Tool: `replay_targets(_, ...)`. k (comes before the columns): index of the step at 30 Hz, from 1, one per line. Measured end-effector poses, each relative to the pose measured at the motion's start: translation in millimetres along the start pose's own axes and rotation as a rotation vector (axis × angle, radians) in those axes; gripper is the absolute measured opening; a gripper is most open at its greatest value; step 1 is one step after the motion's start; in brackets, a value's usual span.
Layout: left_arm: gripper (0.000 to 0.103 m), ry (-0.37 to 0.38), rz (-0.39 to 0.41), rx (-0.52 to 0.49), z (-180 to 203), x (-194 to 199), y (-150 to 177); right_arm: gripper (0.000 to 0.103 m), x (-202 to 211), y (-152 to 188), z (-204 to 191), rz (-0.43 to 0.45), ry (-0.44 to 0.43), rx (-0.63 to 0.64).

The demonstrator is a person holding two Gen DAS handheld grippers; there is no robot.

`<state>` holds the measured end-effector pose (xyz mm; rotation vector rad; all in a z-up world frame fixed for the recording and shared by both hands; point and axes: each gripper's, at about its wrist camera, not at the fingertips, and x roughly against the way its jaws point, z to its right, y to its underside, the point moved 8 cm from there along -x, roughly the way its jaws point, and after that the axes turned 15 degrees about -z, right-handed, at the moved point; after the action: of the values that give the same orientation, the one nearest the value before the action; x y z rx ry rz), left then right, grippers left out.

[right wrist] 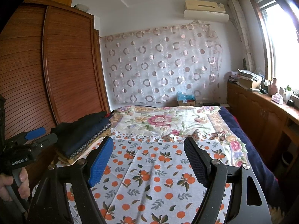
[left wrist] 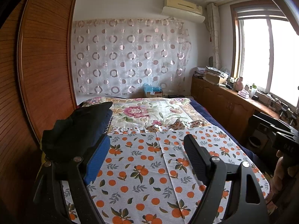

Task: Fold small clothes

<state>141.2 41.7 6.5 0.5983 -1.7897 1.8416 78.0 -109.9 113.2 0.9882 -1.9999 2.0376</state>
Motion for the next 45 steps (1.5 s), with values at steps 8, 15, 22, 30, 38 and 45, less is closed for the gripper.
replay_targets(8, 0.081, -0.002, 0.002, -0.001, -0.7, -0.4, 0.2, 0.079, 0.1, 0.2, 1.0, 0.001, 0.001, 0.002)
replay_targets(15, 0.081, -0.001, 0.004, 0.000, -1.0, 0.2, -0.6, 0.079, 0.4, 0.5, 2.9, 0.003, 0.003, 0.005)
replay_targets(22, 0.081, 0.001, 0.009, -0.001, -1.8, 0.9, -2.4, 0.079, 0.3, 0.3, 5.5, 0.001, 0.006, 0.005)
replay_targets(30, 0.081, -0.002, 0.012, 0.001, -2.2, 1.0, -2.3, 0.079, 0.4, 1.6, 6.5, 0.009, 0.008, 0.010)
replay_targets(38, 0.081, -0.001, 0.013, 0.003, -2.6, 0.1, -1.2, 0.079, 1.0, 2.2, 7.9, 0.006, 0.005, 0.012)
replay_targets(45, 0.081, 0.000, 0.013, 0.001, -2.8, -0.8, -0.4, 0.079, 1.1, 2.1, 9.1, 0.006, 0.007, 0.011)
